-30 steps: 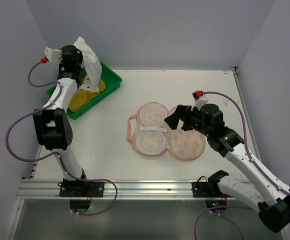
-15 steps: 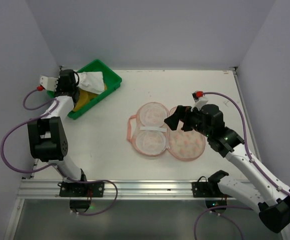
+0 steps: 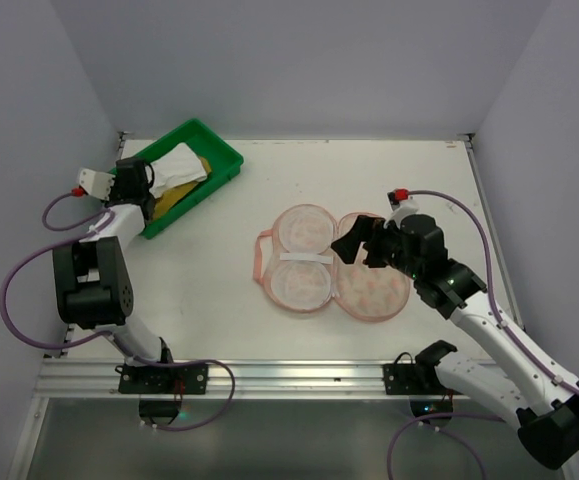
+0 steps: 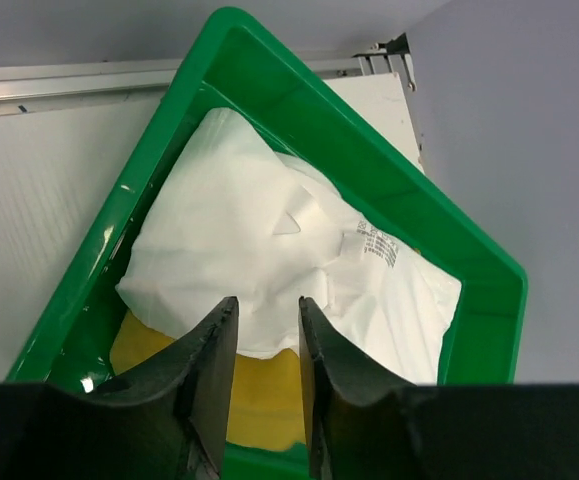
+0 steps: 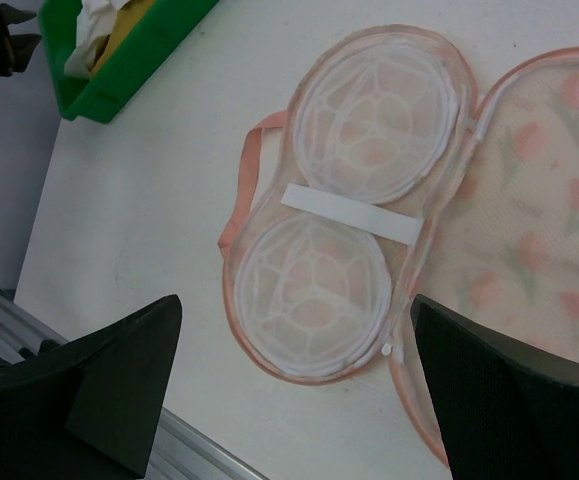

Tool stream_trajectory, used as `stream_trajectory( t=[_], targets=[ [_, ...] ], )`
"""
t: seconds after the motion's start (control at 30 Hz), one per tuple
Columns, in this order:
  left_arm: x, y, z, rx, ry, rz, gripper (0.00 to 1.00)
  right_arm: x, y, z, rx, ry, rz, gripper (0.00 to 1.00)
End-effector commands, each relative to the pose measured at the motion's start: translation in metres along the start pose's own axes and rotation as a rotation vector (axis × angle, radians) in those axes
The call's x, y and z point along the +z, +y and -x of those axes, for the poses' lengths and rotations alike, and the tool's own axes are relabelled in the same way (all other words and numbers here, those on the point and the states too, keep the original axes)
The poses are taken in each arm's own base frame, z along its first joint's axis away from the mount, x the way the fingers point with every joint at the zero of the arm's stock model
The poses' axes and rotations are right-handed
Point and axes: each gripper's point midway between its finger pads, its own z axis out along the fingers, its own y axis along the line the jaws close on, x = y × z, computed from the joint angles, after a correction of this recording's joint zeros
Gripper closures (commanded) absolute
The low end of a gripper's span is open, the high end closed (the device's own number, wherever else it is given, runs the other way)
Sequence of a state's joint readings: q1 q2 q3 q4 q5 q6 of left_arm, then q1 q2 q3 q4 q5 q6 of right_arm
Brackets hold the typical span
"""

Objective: Unzip the laundry bag and remove the bra

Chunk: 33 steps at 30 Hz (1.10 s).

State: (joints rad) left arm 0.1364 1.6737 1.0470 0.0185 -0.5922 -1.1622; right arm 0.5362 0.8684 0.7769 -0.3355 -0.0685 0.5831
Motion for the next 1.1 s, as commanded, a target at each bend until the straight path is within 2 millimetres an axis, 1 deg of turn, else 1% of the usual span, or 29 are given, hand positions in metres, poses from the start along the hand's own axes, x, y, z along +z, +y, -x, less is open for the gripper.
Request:
stream_trajectory(
  t=[0.0, 0.03, 0.07, 0.13, 0.17, 0.2, 0.23, 0.27, 0.3, 0.33, 0.37, 0.43, 0.47, 0.5, 0.53, 0.57, 0.6, 0.63, 0.67, 0.7, 0.73, 0.77, 0.8, 0.83, 0.9, 0.93, 0.97, 1.03, 1.07],
  targets=[
    [-0.001, -0.009, 0.005, 0.067, 0.014, -0.055, 0.65, -0.002, -0.010, 0.001, 0.038, -0.023, -0.055, 0.01],
    [-0.001, -0.011, 0.002, 0.083, 0.032, -0.070, 0.61, -0.002, -0.013, 0.001, 0.046, -0.027, -0.067, 0.01],
    [-0.002, -0.013, -0.006, 0.115, 0.074, -0.094, 0.59, -0.003, -0.019, -0.001, 0.054, -0.028, -0.100, 0.01],
    [-0.006, -0.017, -0.009, 0.128, 0.104, -0.121, 0.45, -0.003, -0.032, 0.001, 0.076, -0.047, -0.173, 0.01],
    [-0.014, -0.023, -0.009, 0.136, 0.127, -0.158, 0.39, -0.003, -0.041, -0.003, 0.087, -0.033, -0.219, 0.01],
    [-0.021, -0.028, -0.008, 0.137, 0.137, -0.182, 0.25, -0.004, -0.047, -0.004, 0.094, -0.032, -0.252, 0.01],
    [-0.027, -0.033, -0.005, 0.142, 0.143, -0.209, 0.18, -0.003, -0.053, -0.005, 0.104, -0.028, -0.281, 0.01],
    [-0.039, -0.043, 0.001, 0.163, 0.155, -0.263, 0.14, -0.004, -0.061, -0.006, 0.122, -0.019, -0.318, 0.01],
    [-0.047, -0.049, 0.003, 0.179, 0.168, -0.296, 0.06, -0.001, -0.066, -0.010, 0.132, 0.004, -0.341, 0.01],
    [-0.053, -0.054, 0.005, 0.200, 0.178, -0.320, 0.03, 0.001, -0.070, -0.012, 0.157, 0.010, -0.359, 0.01],
    [-0.066, -0.062, 0.010, 0.249, 0.197, -0.357, 0.01, 0.001, -0.078, -0.014, 0.180, 0.023, -0.391, 0.01],
    [-0.079, -0.062, 0.010, 0.307, 0.243, -0.381, 0.00, 0.005, -0.094, -0.023, 0.232, 0.056, -0.463, 0.01],
    [-0.093, -0.063, 0.006, 0.358, 0.288, -0.425, 0.00, 0.004, -0.105, -0.026, 0.291, 0.060, -0.516, 0.01],
    [-0.101, -0.064, 0.004, 0.379, 0.314, -0.450, 0.00, 0.007, -0.117, -0.033, 0.315, 0.083, -0.565, 0.01],
    [-0.107, -0.062, 0.002, 0.403, 0.337, -0.469, 0.00, 0.008, -0.124, -0.036, 0.347, 0.092, -0.595, 0.01],
    [-0.123, -0.060, -0.003, 0.444, 0.386, -0.518, 0.00, 0.007, -0.138, -0.037, 0.384, 0.099, -0.645, 0.01],
    [-0.131, -0.059, -0.005, 0.463, 0.409, -0.544, 0.00, 0.007, -0.145, -0.037, 0.408, 0.104, -0.673, 0.01],
    [-0.137, -0.050, -0.012, 0.492, 0.440, -0.555, 0.00, 0.009, -0.157, -0.043, 0.434, 0.134, -0.722, 0.01],
    [-0.150, -0.044, -0.015, 0.541, 0.473, -0.589, 0.00, 0.004, -0.172, -0.044, 0.468, 0.141, -0.778, 0.01],
    [-0.157, -0.039, -0.018, 0.570, 0.490, -0.604, 0.00, 0.004, -0.180, -0.042, 0.484, 0.141, -0.806, 0.01],
    [-0.160, -0.027, -0.024, 0.628, 0.509, -0.611, 0.00, 0.004, -0.190, -0.047, 0.495, 0.164, -0.844, 0.01],
    [-0.171, -0.019, -0.025, 0.657, 0.533, -0.630, 0.00, 0.001, -0.202, -0.046, 0.525, 0.162, -0.875, 0.01],
    [-0.175, -0.011, -0.027, 0.685, 0.542, -0.631, 0.00, 0.002, -0.207, -0.045, 0.535, 0.167, -0.885, 0.01],
    [-0.180, 0.005, -0.028, 0.735, 0.550, -0.629, 0.00, 0.004, -0.217, -0.049, 0.545, 0.187, -0.911, 0.01],
    [-0.185, 0.021, -0.029, 0.771, 0.550, -0.614, 0.00, 0.008, -0.224, -0.048, 0.545, 0.206, -0.925, 0.01],
    [-0.191, 0.032, -0.029, 0.786, 0.538, -0.611, 0.00, 0.012, -0.231, -0.055, 0.558, 0.245, -0.937, 0.01],
    [-0.194, 0.036, -0.031, 0.789, 0.538, -0.618, 0.00, 0.016, -0.232, -0.053, 0.564, 0.253, -0.931, 0.01],
    [-0.200, 0.041, -0.029, 0.791, 0.523, -0.635, 0.00, 0.025, -0.231, -0.057, 0.579, 0.300, -0.891, 0.01],
    [-0.201, 0.044, -0.032, 0.798, 0.530, -0.637, 0.00, 0.030, -0.232, -0.062, 0.584, 0.333, -0.888, 0.03]
  ],
)
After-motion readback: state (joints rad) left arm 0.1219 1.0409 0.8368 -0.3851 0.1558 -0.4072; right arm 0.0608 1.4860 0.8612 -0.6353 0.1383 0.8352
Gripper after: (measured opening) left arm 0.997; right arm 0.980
